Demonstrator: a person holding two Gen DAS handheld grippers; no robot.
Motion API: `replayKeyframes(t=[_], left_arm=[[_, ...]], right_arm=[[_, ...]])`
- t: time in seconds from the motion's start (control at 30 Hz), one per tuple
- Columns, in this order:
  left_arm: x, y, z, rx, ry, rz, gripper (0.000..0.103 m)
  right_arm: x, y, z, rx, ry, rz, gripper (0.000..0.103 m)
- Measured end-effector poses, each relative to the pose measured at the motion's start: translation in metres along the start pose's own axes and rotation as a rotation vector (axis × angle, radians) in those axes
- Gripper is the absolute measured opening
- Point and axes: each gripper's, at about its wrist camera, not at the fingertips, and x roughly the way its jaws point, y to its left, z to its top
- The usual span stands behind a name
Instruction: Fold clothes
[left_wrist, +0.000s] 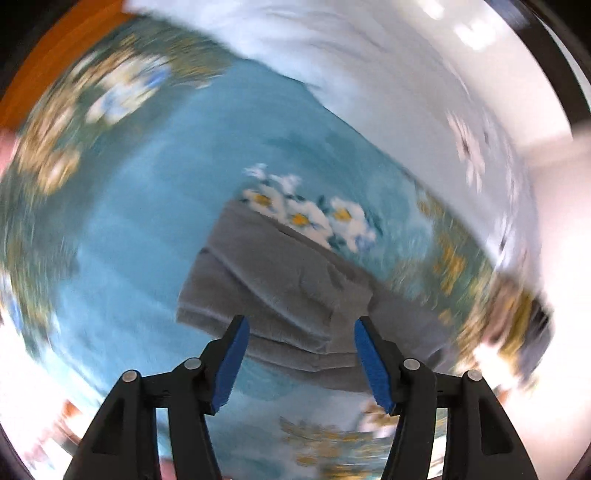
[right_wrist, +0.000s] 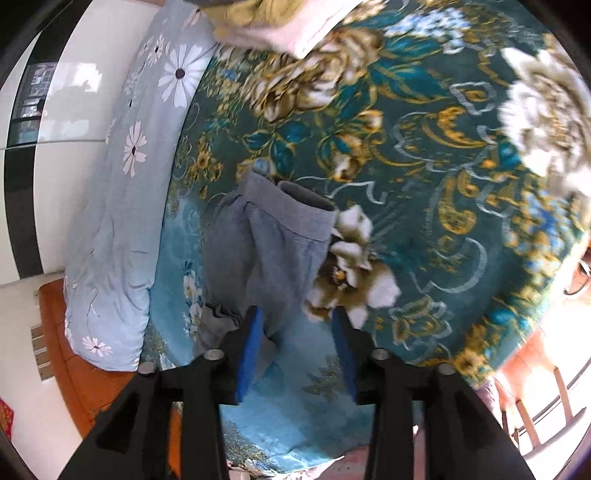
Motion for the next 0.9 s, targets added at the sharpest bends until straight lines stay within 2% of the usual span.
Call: replayKeyframes(t=[0.13,0.27,0.37,0.4,0.43,0.6,0.8,0.87,0.9], left_arm=[[-0.041,0.028,-0.007,-0.168,-0.028,-0.078,0.065],[-0.082,0.055,-0.015,-0.335,-0.056,-0.157,0.067],[-0.097,0.063,-0.023,-0.42,-0.068,-0.188,0.067],[-0.101,0.065,-0.026,-0.445,-0.071,-0.196,0.067],[-0.105,0.066,-0.028,-0.463,-0.076,-0.194,0.067],[-0.122,0.075,-0.037,-0.507,-0.109,-0.115,0.067],[-0.13,0.087,-0.041,-0.553,-0.133,-0.055,0.067],[-0.131,0.088,-0.042,-0.562,-0.135,-0.047,0.067],[-0.131,0.088,-0.042,-0.565,-0.134,-0.046,0.067]], right_arm=[[0.031,-0.011,0.023,0.024,0.044,0.052,0.05],[0.069,-0.029,0.043,0.048,0.097,0.057,0.052],[0.093,-0.037,0.052,0.056,0.122,0.058,0.053],[0.102,-0.038,0.055,0.059,0.132,0.062,0.056],[0.11,-0.04,0.057,0.063,0.143,0.065,0.061],[0.141,-0.039,0.074,0.078,0.141,0.093,0.062],[0.161,-0.027,0.087,0.032,0.137,0.077,0.062],[0.163,-0.023,0.088,0.038,0.133,0.069,0.061],[0.164,-0.023,0.088,0.043,0.131,0.062,0.055]])
